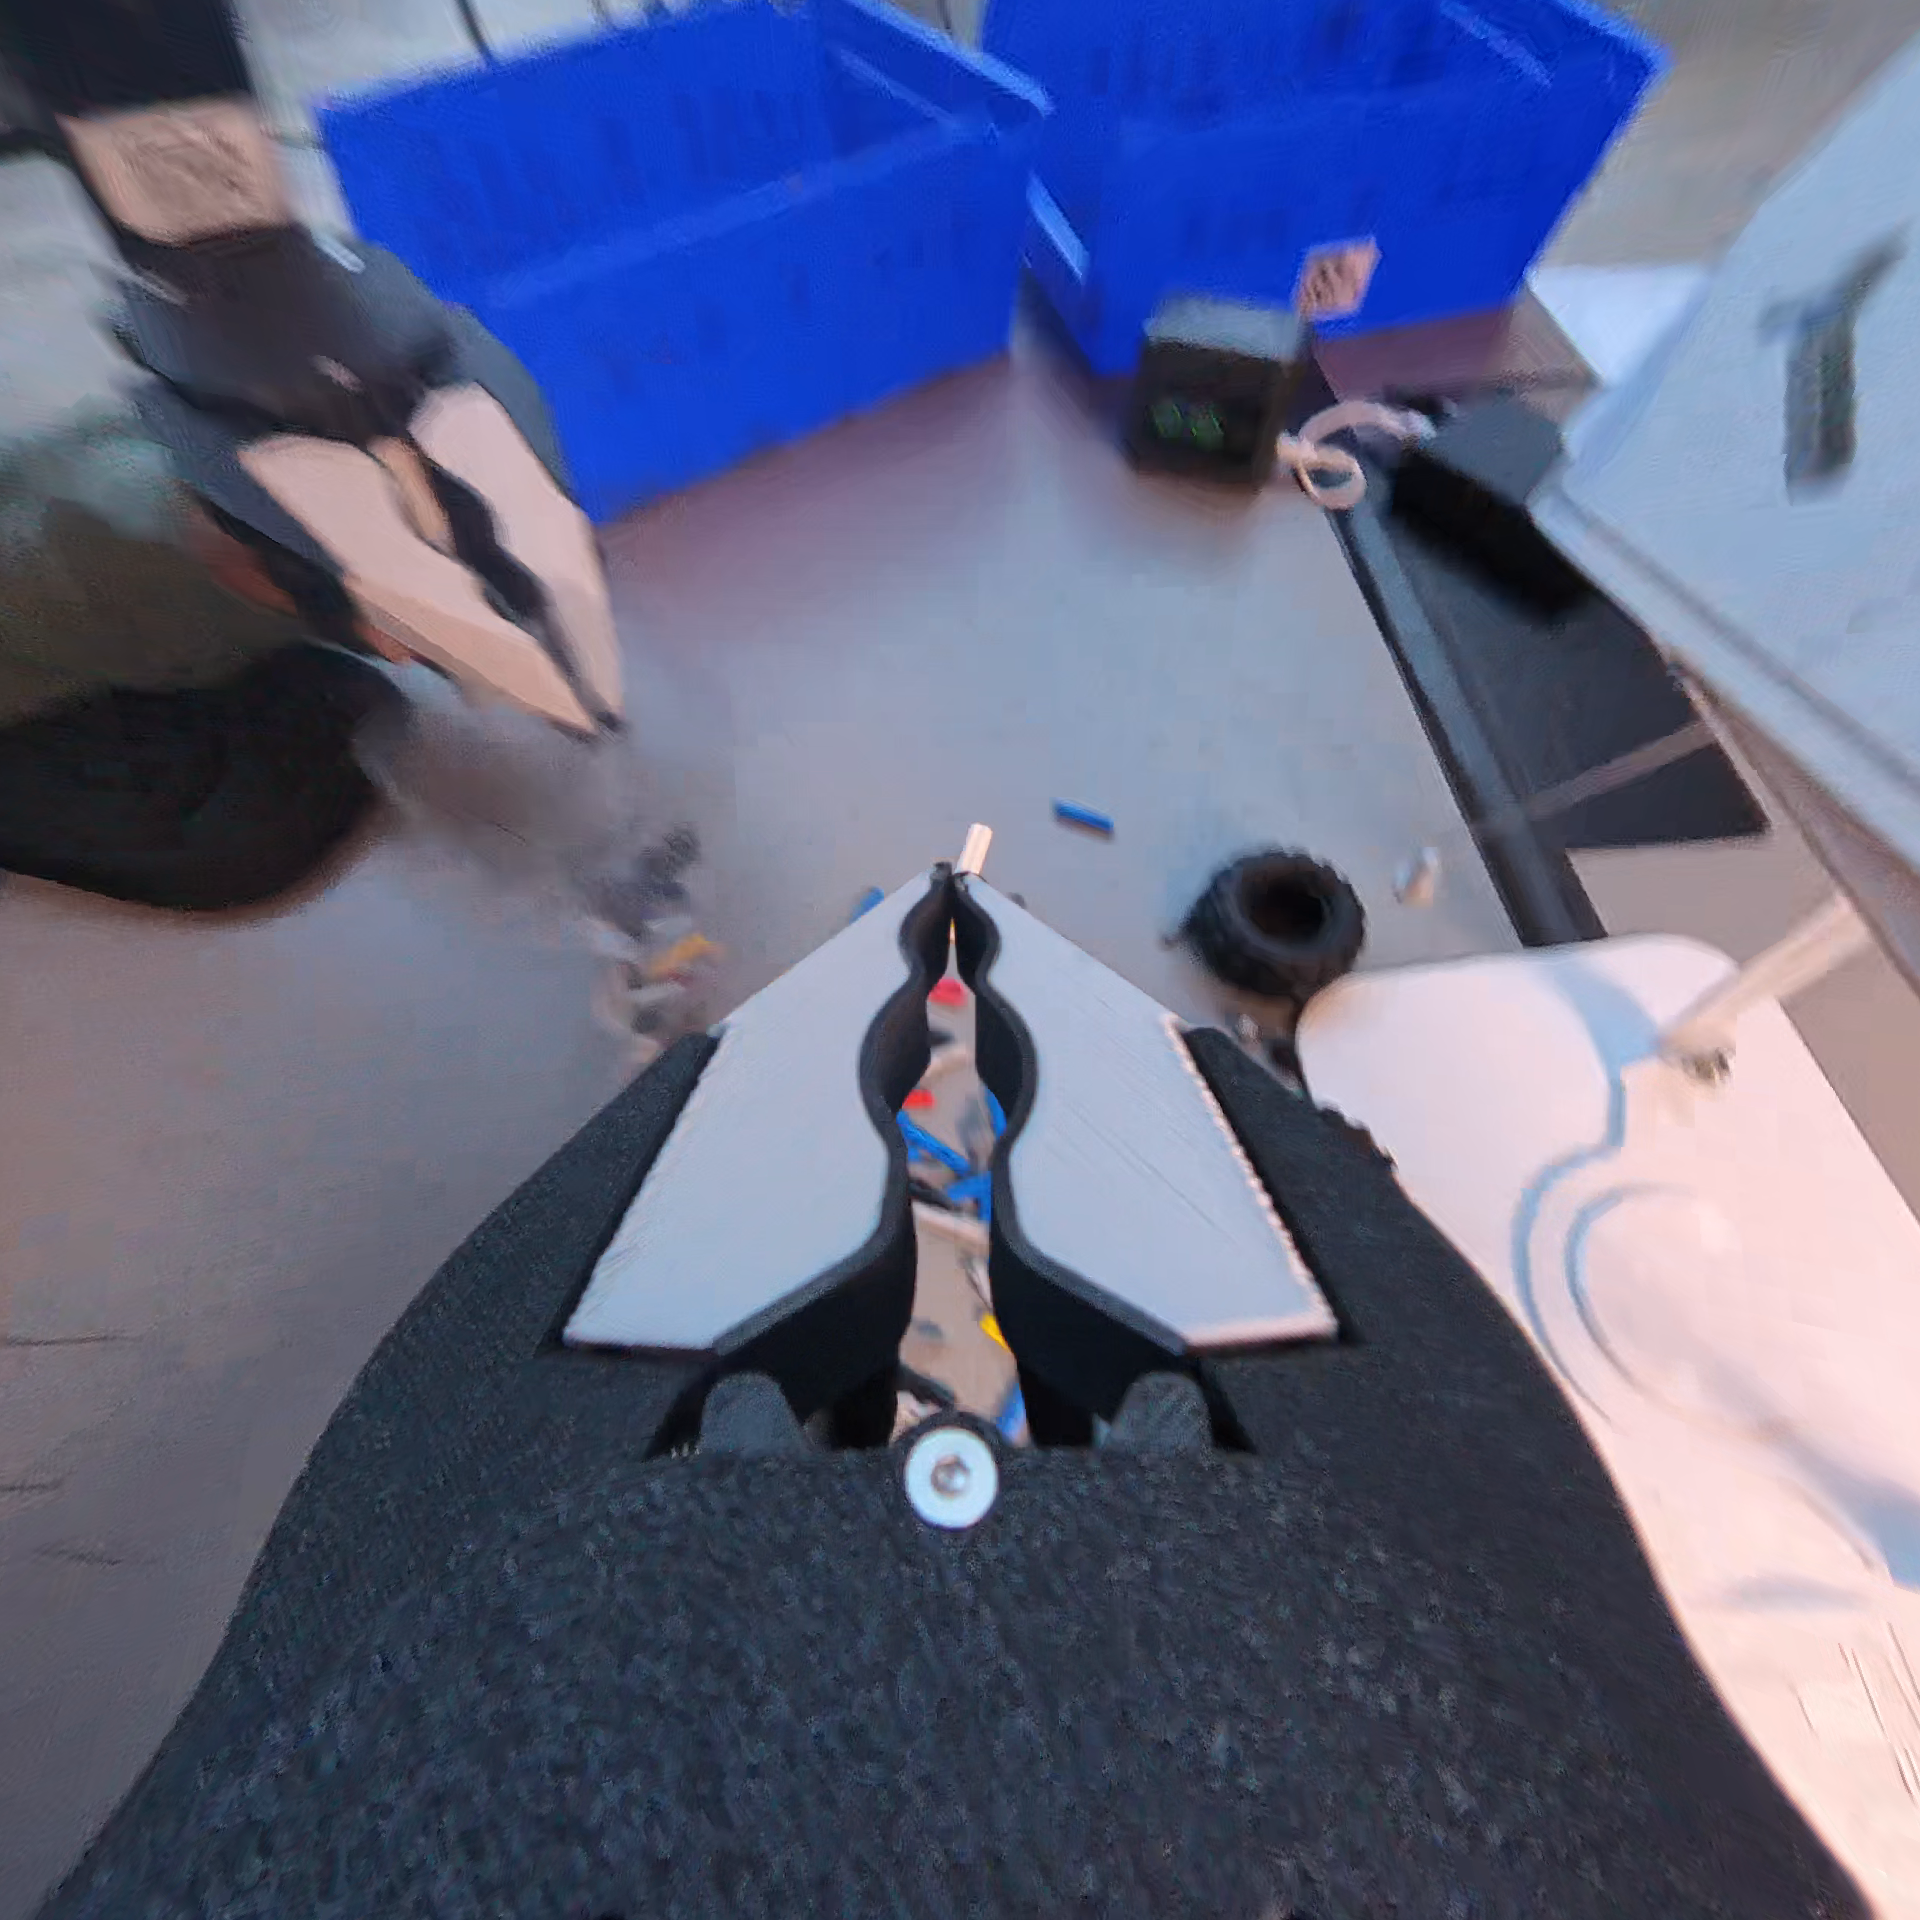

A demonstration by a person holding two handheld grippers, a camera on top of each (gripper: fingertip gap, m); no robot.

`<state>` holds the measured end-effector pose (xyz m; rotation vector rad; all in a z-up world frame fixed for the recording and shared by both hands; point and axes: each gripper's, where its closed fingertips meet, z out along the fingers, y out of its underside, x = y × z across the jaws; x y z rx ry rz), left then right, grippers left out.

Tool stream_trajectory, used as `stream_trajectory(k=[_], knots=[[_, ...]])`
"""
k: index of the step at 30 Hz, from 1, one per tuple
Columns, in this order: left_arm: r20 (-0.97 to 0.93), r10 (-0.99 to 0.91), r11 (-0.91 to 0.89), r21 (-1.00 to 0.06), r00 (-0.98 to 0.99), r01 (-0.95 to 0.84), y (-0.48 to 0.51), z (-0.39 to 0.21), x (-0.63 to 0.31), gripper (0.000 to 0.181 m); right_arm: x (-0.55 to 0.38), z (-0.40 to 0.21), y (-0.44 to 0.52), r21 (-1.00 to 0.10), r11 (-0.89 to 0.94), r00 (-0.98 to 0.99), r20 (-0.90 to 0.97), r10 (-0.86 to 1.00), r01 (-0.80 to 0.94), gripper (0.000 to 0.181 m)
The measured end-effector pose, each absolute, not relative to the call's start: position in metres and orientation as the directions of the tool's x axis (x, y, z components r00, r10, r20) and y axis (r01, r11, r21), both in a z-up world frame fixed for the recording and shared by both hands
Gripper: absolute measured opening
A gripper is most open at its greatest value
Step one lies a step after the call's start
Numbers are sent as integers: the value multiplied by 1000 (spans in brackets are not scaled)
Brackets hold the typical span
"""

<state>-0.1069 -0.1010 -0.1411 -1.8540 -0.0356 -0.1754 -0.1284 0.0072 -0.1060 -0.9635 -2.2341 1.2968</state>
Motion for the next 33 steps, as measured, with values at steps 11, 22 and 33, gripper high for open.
stream_trajectory(k=[11, 22, 33], knots=[[141, -49, -280, -952, 989, 122, -103, -139, -108, 1, -114, -81, -52, -898, 304, -820, -99, 564, 318, 11], [161, -49, -272, -952, 986, 142, -104, -138, -110, 1, -138, -233, 47, -589, 604, -674, 132, 727, 537, 3], [172, -51, -273, -950, 984, 152, -104, -140, -111, 1, -141, -227, 46, -622, 545, -666, 49, 744, 562, 9]])
